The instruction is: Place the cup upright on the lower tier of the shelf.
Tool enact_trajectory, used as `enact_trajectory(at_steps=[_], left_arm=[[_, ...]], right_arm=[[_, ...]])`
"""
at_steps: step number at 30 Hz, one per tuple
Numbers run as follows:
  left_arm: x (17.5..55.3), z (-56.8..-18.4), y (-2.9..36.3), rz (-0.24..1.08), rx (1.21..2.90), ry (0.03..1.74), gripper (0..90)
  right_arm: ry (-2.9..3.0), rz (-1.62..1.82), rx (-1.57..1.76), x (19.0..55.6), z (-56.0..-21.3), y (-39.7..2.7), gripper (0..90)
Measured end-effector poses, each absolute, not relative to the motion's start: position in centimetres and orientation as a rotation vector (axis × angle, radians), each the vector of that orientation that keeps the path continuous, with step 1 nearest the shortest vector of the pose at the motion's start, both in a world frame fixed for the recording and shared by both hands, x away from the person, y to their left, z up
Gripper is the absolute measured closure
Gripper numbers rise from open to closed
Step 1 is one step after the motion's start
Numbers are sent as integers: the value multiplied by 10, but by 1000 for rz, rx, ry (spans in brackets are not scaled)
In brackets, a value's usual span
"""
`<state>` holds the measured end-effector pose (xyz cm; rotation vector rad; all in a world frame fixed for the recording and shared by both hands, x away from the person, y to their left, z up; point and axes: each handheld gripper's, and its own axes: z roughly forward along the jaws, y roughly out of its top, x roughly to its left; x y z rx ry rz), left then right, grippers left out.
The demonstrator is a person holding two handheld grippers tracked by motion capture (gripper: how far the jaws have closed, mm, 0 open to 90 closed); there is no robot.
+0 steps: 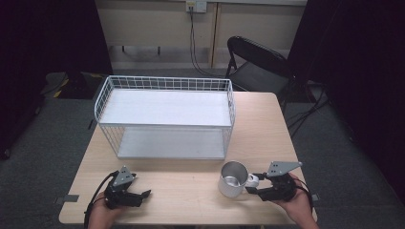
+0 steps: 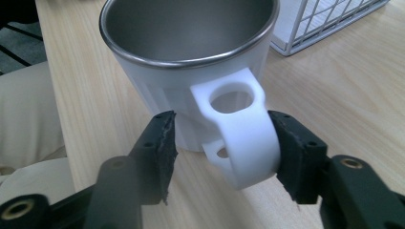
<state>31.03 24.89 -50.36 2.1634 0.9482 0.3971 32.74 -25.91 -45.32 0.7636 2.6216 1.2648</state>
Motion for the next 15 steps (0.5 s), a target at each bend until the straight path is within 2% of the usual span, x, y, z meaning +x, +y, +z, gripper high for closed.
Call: enact_trajectory(at_steps=[5,15], left_arm=[[310,-504,249,396,2163,948,130],[310,-504,249,396,2164,947,130]], right_arm=[[2643,1277,769,327,-452,-261,505],[2652,1284,753,329,-453,-255,476]])
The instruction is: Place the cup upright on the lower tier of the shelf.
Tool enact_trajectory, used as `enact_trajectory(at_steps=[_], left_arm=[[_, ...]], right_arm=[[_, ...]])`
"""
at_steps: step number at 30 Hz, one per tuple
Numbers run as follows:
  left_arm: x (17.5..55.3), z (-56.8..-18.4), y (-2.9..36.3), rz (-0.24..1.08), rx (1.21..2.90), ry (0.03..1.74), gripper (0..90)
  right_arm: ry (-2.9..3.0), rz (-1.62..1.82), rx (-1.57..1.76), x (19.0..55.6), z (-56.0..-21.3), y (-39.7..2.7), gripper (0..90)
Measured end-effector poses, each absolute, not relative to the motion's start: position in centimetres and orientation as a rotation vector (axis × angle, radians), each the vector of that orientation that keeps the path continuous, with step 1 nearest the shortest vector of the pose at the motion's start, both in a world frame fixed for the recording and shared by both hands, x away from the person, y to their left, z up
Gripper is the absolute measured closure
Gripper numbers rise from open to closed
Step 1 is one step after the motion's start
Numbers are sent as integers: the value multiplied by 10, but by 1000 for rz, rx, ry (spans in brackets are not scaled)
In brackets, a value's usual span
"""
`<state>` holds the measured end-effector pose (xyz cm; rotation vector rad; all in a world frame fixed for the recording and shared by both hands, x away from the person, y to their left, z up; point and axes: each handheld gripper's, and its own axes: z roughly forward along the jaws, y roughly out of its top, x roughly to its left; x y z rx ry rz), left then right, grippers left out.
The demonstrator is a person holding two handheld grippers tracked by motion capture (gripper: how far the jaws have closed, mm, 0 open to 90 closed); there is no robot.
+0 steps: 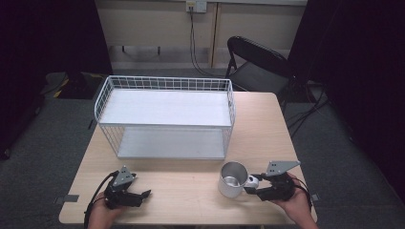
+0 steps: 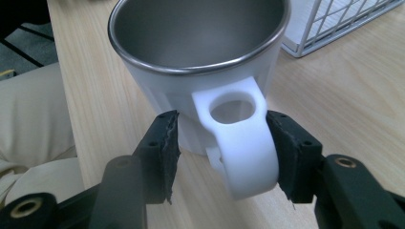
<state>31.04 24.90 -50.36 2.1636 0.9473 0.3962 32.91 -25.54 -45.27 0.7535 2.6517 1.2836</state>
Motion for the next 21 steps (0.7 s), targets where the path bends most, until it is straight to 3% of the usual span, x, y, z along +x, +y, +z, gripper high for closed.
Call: enact_trajectory(at_steps=[3,6,7,21], left_arm=[[310,-504,249,396,2164,947,130],[310,-504,249,396,2163,948,130],[310,-504,249,396,2163,948,130],[310,-504,249,396,2164,947,130]], right_arm=[[2662,1261,735,329,-453,-253,516],[2667,1273,710,327,-453,-254,674],[2669,1282,702,326,-453,-255,687],[2600,1242,633,314,-453,-250,714]])
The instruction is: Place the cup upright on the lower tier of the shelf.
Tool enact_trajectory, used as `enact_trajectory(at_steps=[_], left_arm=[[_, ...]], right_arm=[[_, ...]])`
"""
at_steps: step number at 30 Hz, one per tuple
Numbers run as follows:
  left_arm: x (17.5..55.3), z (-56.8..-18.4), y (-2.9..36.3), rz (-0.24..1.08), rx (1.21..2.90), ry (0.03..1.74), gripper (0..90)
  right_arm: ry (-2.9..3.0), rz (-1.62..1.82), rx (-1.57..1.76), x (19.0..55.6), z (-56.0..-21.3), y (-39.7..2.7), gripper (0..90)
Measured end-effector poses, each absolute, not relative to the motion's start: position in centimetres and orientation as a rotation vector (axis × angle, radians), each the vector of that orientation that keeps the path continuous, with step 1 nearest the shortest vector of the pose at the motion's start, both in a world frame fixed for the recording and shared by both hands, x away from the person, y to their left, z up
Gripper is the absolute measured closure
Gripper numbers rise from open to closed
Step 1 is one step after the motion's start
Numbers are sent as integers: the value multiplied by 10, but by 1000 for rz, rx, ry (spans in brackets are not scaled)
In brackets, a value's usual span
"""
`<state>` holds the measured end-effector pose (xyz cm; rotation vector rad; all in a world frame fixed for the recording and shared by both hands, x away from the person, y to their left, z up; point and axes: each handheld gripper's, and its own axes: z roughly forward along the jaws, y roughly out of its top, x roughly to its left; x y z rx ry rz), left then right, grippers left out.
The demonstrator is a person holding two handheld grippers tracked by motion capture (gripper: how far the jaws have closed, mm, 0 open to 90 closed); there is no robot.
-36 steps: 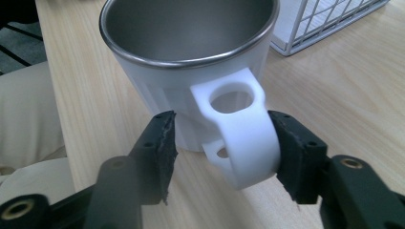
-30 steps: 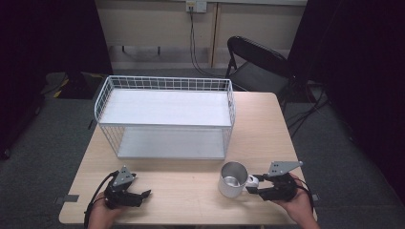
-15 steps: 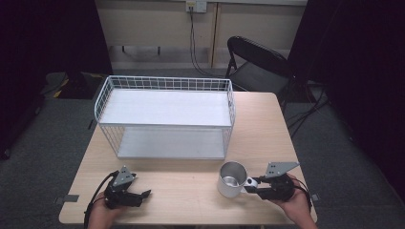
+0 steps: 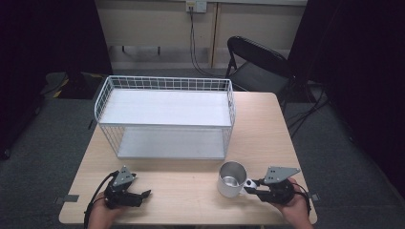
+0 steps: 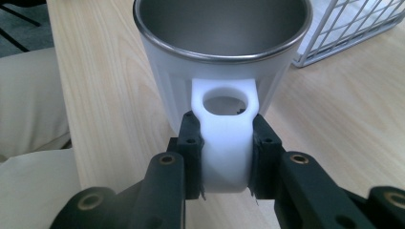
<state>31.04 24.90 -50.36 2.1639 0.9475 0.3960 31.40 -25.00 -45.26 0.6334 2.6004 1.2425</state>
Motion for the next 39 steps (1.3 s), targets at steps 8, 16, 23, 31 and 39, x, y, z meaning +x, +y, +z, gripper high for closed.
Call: enact_trajectory(at_steps=[8,16,23,31,39], left_arm=[[310,-504,249,396,2164,947,130],[310,-504,249,396,2164,947,130],[310,-504,249,396,2164,947,129],[310,-504,249,396,2164,947,129],[310,-504,249,396,2164,947,129]], right_arm=[[2513,1254,649,309,-449,-253,715],[2470,1296,671,307,-448,-256,716],[2453,1321,669,308,-443,-251,716],[2445,1362,670,312,-438,-242,716],[2431,1409,679,317,-434,-232,716]])
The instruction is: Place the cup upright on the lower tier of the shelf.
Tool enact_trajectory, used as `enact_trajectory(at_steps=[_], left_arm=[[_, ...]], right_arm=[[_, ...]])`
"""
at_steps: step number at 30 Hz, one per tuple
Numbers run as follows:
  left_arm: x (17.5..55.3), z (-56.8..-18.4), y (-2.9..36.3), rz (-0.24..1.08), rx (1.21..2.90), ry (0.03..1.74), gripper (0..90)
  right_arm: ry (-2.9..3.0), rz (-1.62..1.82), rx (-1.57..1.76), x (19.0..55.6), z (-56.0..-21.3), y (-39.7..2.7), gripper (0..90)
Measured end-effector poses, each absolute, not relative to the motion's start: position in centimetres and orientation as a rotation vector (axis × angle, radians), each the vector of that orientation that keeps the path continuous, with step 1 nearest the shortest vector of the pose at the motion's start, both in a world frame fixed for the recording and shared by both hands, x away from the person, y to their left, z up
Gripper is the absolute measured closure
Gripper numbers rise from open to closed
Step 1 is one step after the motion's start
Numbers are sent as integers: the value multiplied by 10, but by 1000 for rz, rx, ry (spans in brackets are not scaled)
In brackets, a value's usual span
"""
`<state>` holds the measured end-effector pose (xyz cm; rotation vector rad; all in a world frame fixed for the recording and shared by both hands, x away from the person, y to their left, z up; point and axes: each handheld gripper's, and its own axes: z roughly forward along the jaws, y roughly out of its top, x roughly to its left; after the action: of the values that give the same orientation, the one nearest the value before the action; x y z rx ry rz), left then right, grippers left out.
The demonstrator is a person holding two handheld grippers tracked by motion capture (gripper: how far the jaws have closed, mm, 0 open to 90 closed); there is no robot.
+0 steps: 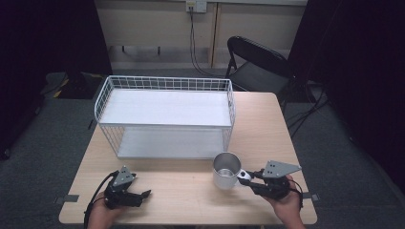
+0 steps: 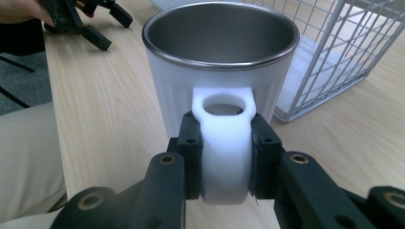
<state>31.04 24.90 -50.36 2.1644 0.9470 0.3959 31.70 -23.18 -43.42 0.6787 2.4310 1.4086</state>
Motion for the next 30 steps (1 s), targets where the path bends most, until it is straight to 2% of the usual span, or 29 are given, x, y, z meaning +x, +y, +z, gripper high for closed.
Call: enact_trajectory(at_steps=[30], left_arm=[[310,-504,249,396,2164,947,129]], right_arm=[[2437,1484,654,337,-424,-188,716]])
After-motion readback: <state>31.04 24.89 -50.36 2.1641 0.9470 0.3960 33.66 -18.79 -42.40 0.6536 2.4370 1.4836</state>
